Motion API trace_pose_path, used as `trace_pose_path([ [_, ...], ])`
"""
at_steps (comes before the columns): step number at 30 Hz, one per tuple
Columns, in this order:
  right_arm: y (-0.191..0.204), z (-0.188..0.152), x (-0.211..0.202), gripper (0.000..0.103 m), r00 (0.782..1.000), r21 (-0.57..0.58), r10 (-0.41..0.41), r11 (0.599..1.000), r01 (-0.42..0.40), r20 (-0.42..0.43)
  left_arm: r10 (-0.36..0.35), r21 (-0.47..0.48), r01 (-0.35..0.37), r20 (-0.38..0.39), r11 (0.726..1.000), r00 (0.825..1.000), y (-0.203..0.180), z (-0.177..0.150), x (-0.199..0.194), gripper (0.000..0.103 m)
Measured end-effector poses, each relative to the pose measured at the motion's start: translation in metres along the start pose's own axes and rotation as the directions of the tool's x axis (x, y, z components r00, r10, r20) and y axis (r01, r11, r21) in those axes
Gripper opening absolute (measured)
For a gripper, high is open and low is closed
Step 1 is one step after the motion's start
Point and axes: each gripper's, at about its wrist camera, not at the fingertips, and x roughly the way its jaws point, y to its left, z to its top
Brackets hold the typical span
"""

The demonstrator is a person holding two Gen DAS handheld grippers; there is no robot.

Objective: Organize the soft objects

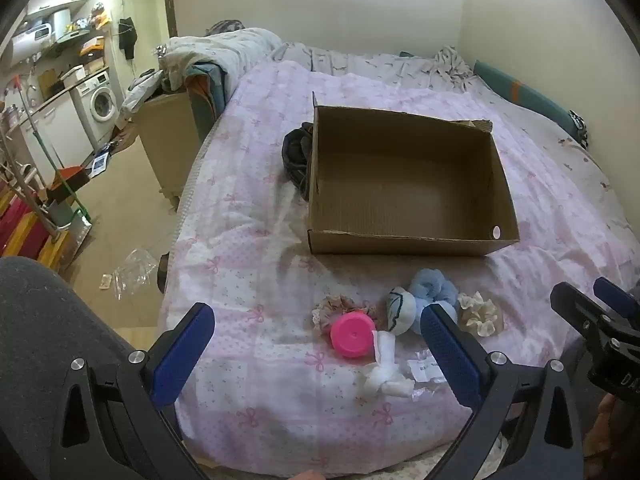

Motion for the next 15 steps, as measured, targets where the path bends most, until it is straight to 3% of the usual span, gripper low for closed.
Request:
trace_pose_path([
  [15,-0.0002,0.0008,0.0009,0.103,1.0,-0.001,-0.002,1.0,0.002,-0.004,0.002,-0.006,-0.002,-0.008,1.0,1.0,0.003,-0.0015,0.0039,0.103],
])
